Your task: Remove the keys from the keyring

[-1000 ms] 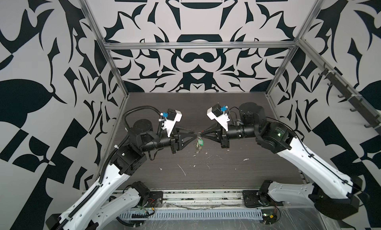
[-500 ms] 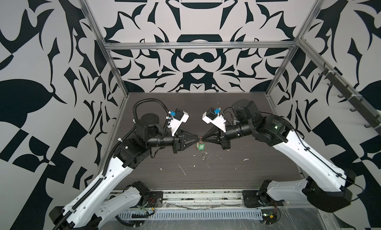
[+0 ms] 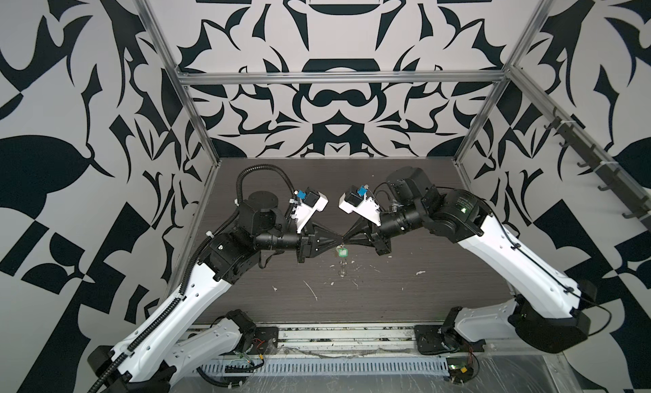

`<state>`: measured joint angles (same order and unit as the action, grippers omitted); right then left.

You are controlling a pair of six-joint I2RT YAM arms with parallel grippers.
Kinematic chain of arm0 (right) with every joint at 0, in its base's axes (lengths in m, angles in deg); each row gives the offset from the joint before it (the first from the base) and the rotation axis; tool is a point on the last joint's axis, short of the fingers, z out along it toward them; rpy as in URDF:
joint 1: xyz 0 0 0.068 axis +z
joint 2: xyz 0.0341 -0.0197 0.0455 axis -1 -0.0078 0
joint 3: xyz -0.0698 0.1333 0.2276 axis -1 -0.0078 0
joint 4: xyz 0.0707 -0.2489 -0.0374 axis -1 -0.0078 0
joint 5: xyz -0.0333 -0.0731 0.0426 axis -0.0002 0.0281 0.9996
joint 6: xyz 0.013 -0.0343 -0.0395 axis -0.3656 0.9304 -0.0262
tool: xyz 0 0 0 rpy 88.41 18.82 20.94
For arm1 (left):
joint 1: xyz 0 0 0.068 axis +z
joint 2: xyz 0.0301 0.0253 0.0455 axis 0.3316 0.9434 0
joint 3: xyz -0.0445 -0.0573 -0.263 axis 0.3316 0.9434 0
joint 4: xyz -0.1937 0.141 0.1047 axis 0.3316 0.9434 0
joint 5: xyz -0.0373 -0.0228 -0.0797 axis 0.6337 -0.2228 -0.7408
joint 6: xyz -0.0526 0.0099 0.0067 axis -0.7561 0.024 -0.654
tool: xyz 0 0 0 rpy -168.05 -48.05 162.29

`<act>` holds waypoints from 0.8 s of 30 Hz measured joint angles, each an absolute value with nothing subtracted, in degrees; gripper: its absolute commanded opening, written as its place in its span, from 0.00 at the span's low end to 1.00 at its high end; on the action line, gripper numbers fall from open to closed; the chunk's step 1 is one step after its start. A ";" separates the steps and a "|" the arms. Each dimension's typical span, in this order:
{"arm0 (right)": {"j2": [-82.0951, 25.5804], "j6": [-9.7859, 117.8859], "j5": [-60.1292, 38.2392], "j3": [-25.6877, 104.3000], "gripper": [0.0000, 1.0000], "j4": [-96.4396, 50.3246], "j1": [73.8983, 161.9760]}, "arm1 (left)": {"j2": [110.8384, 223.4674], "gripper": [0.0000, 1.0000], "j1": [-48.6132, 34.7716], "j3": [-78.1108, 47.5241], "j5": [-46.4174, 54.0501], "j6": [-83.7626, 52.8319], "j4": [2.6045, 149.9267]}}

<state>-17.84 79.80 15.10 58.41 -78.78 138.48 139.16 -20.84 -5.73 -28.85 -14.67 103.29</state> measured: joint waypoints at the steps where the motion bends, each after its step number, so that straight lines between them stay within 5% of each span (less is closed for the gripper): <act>1: -17.97 79.94 14.90 58.69 0.00 -79.26 138.57 | 139.18 0.12 -20.88 -5.77 -28.85 -14.48 103.47; 5: -18.28 80.37 14.16 59.46 0.00 -80.16 138.87 | 139.23 0.00 -20.92 -6.30 -29.03 -13.95 104.21; 12: -18.02 80.15 13.68 59.22 0.00 -79.30 138.94 | 138.79 0.00 -21.60 -6.38 -27.61 -13.84 104.08; 19: -11.92 75.69 10.66 50.69 0.35 -67.72 139.20 | 133.63 0.00 -22.67 -1.07 -22.76 -15.55 97.44; 24: -3.24 70.47 7.19 39.61 0.38 -53.27 139.20 | 128.78 0.00 -22.83 4.70 -18.12 -17.58 90.03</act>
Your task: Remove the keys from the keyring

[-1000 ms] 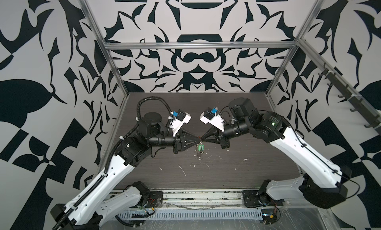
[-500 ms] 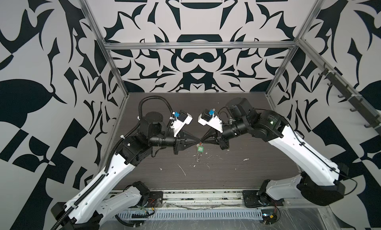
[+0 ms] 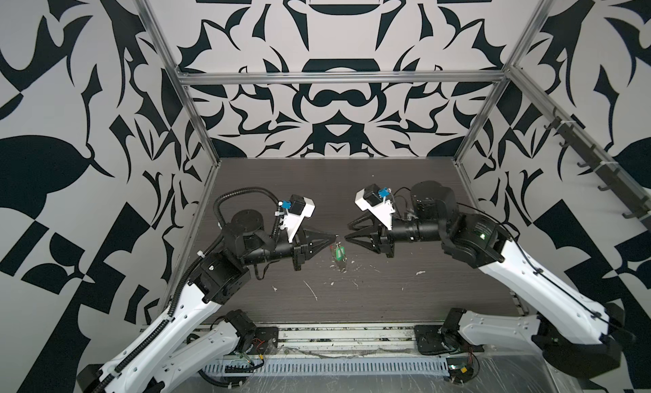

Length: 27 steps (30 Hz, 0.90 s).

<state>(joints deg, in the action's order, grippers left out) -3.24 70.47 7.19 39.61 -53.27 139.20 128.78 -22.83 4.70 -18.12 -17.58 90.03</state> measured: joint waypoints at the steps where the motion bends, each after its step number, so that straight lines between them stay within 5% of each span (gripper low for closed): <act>1: -1.43 69.29 6.42 37.21 0.38 -49.99 139.20 | 127.95 0.00 -22.83 5.88 -17.18 -18.08 88.12; 27: -1.30 53.27 5.81 24.36 0.39 -20.12 139.20 | 124.82 0.00 -22.83 16.79 -7.76 -26.34 60.43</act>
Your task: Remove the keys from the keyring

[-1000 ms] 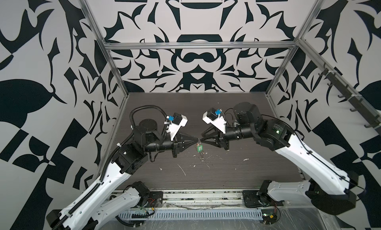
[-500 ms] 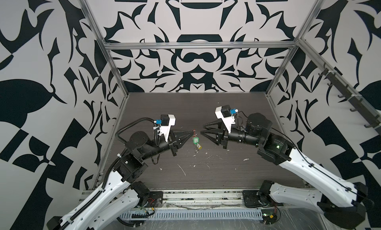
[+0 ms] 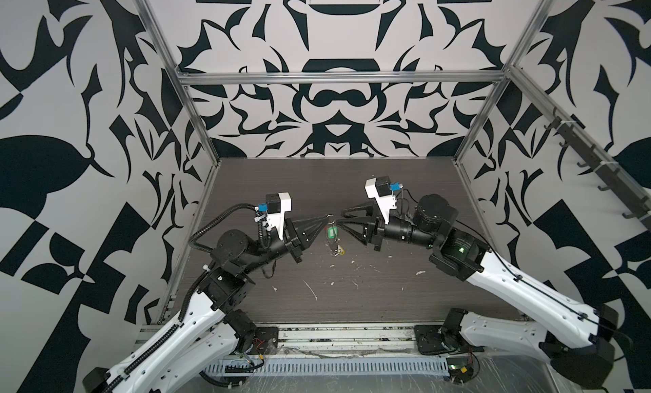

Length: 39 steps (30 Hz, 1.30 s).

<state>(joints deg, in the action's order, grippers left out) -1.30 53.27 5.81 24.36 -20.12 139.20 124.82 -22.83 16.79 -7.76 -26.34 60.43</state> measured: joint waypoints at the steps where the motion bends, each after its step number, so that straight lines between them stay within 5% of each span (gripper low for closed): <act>1: -1.64 52.77 6.01 24.25 0.39 -19.48 139.20 | 124.82 0.00 -22.83 16.92 -7.76 -26.43 60.06; 13: -3.79 50.14 7.95 24.05 0.31 -15.70 139.20 | 125.19 0.00 -22.83 17.00 -7.81 -27.28 58.79; 23: -3.79 49.82 8.45 24.05 0.01 -15.02 139.20 | 125.63 0.00 -22.80 17.00 -7.76 -27.44 58.86; 29: -3.55 50.93 8.67 24.95 0.00 -17.47 139.20 | 125.87 0.00 -22.80 17.00 -8.05 -27.41 59.12; 34: -3.57 54.03 9.50 28.14 0.00 -24.71 139.20 | 125.59 0.24 -22.83 16.65 -8.99 -26.37 62.42; 39: -3.68 58.95 11.38 32.44 0.00 -32.81 139.25 | 124.04 0.32 -22.89 14.86 -10.14 -24.75 69.55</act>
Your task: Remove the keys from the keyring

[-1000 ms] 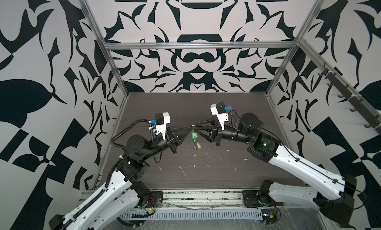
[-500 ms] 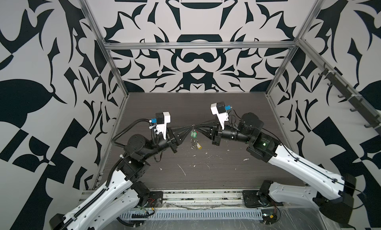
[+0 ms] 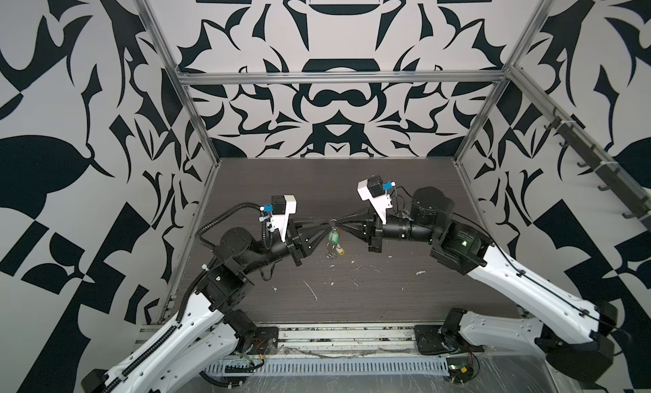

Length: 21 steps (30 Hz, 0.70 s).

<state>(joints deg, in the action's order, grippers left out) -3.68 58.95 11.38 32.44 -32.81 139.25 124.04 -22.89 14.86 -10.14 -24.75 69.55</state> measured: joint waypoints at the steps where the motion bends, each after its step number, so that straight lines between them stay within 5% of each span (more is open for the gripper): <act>1: -3.81 60.07 11.84 33.36 0.00 -34.34 139.25 | 123.64 0.33 -22.91 14.03 -10.30 -24.16 71.32; 21: -6.30 68.44 15.56 38.24 0.00 -47.22 139.25 | 129.15 0.35 -22.91 5.33 -18.19 -19.90 86.73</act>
<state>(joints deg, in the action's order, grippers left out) -6.30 68.44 15.56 38.24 -47.22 139.25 129.15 -22.91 5.33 -18.19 -19.90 86.73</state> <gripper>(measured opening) 0.042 0.365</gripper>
